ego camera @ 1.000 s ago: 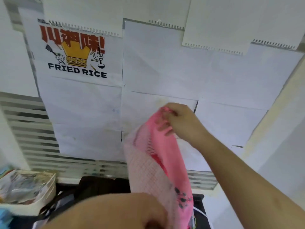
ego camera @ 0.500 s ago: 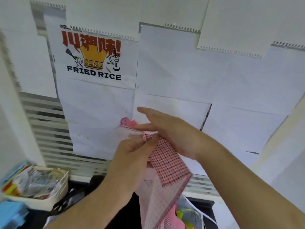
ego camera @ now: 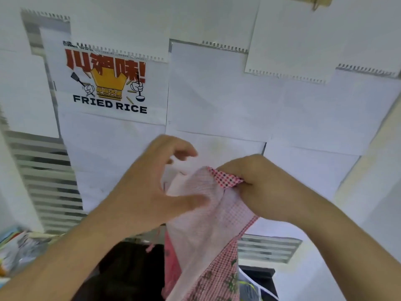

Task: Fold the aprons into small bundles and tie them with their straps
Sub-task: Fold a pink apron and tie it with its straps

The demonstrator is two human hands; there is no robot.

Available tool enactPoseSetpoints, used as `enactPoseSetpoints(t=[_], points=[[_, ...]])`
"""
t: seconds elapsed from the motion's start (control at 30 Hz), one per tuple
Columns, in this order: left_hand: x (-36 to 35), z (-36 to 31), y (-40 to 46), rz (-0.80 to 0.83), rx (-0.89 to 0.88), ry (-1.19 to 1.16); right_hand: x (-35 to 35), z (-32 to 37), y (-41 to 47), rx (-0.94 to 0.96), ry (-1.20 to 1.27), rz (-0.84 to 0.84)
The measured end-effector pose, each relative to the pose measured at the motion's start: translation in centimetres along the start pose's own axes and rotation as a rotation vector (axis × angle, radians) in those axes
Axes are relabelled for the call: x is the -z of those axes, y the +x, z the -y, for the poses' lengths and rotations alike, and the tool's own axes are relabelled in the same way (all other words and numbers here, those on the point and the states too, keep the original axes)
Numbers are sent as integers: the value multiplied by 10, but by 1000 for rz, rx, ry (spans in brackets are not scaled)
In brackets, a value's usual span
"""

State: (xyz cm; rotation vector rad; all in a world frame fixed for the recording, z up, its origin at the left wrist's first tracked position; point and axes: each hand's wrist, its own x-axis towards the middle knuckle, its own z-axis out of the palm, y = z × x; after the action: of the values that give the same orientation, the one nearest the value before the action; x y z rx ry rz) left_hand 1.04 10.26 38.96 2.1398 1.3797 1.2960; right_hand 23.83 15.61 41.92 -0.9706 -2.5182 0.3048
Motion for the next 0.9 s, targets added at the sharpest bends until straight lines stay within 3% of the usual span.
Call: enactPoseSetpoints(t=[0.07,0.1,0.2,0.27,0.37,0.43,0.5,0.57,0.6,0.67,0.73,0.83,0.9], points=[[-6,7,9,448,123,-61,13,2,2,69,65,3],[-13,16,12,581,162,-101,18,3,5,94,62,-12],[-21,42,17,622,189,-175,38,-5,1,113,-12,-145],[-9,59,16,619,221,-331,59,-22,-12,-5,-22,-253],[16,73,14,856,257,-579,89,-47,-34,-228,-12,-298],[23,85,14,958,294,-548,95,-55,-42,-305,-34,-334],[29,90,18,1015,305,-354,92,-62,-44,-360,-103,-312],[37,87,22,929,287,-166,88,-66,-45,-413,-217,-227],[41,83,26,776,310,-136,88,-67,-46,-422,-291,-224],[46,81,33,331,404,-282,90,-73,-49,-446,-355,-372],[47,74,35,-5,518,-482,90,-75,-49,-472,-82,-544],[36,67,27,-80,591,-501,57,-80,-50,-576,443,-464],[33,64,19,-48,644,-480,37,-89,-54,-664,585,-340]])
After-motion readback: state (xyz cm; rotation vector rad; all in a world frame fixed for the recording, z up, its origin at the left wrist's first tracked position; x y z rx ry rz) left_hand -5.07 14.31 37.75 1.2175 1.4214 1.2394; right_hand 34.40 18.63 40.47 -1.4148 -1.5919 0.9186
